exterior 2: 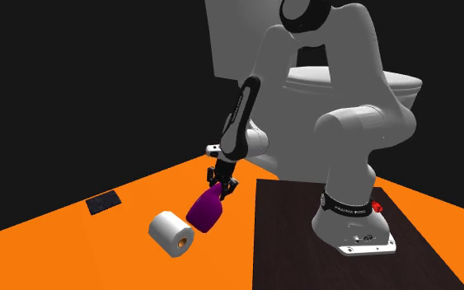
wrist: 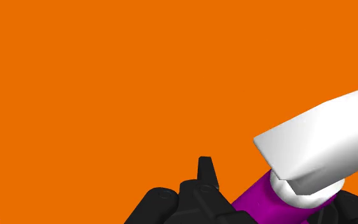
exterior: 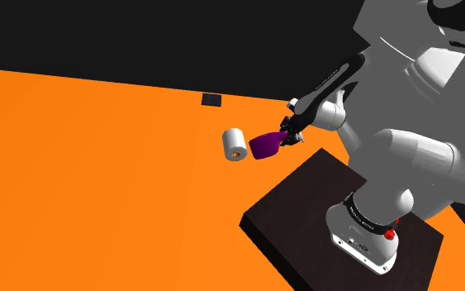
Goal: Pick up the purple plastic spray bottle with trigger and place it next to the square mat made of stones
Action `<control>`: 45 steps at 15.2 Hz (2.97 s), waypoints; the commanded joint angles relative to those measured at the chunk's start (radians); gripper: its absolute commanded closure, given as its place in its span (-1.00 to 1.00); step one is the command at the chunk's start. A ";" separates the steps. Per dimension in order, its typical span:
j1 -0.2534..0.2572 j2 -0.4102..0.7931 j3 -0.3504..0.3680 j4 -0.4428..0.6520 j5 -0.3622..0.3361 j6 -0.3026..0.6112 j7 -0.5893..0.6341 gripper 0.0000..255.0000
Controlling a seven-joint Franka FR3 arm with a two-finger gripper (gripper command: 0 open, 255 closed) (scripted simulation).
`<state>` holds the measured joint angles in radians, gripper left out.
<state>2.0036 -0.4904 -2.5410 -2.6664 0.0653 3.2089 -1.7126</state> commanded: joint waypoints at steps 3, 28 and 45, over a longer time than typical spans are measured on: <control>-0.079 0.068 0.086 -0.023 0.008 -0.053 0.012 1.00; 0.179 0.160 0.123 0.195 -0.093 -0.281 0.418 1.00; 0.740 -0.199 -0.137 0.853 -0.356 -0.527 0.857 1.00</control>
<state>2.7309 -0.6512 -2.6856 -1.8760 -0.2562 2.7122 -0.8881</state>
